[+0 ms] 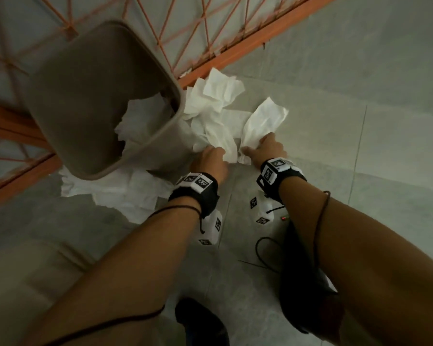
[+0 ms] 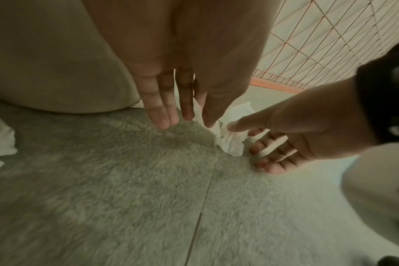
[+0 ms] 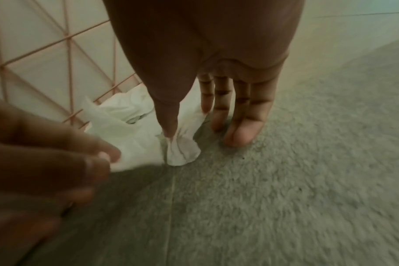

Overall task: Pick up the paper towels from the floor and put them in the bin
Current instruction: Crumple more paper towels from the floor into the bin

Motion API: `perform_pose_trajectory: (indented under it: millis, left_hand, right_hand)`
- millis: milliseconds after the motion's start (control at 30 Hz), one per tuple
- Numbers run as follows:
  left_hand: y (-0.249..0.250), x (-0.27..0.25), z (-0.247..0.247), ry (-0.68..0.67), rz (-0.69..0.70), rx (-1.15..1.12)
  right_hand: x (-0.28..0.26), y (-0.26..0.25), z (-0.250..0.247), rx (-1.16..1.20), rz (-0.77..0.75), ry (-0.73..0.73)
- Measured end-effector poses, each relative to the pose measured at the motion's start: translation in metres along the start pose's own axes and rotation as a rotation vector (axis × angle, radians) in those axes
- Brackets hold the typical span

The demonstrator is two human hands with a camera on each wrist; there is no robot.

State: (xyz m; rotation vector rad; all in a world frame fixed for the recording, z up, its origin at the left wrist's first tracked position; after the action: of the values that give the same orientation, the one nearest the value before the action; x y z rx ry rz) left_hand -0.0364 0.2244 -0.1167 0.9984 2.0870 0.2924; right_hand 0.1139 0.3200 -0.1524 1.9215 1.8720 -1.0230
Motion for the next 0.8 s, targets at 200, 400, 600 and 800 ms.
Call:
perform_pose_trajectory:
  millis: [200,400,600,800]
  left_hand:
    - [-0.002,-0.028,-0.042,0.203,0.006,-0.087]
    - [-0.012,-0.062,-0.062,0.269,-0.008,-0.012]
    - [-0.001,-0.116,-0.077,0.319,0.074,-0.047]
    - [0.016,-0.163,-0.132,0.38,0.163,-0.29]
  right_hand:
    - [-0.002,-0.014,0.0,-0.195,-0.039,-0.043]
    - [-0.013,-0.011,-0.005,0.089,0.007,-0.073]
    - [-0.04,0.004,-0.022,0.322,0.073,0.036]
    - [-0.072,0.011,-0.024,0.569,0.093,0.055]
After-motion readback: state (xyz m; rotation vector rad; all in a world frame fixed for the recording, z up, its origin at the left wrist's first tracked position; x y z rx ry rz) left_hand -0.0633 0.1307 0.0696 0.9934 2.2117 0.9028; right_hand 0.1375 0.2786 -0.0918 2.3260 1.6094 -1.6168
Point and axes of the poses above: each hand's wrist, its own x-axis towards the middle knuckle, its own z-axis out of the palm, y = z × x, the point moved 10 cm from there along x, towards the middle knuckle, and after that the axes turned 10 degrees about -x, right-handed, at the moved point
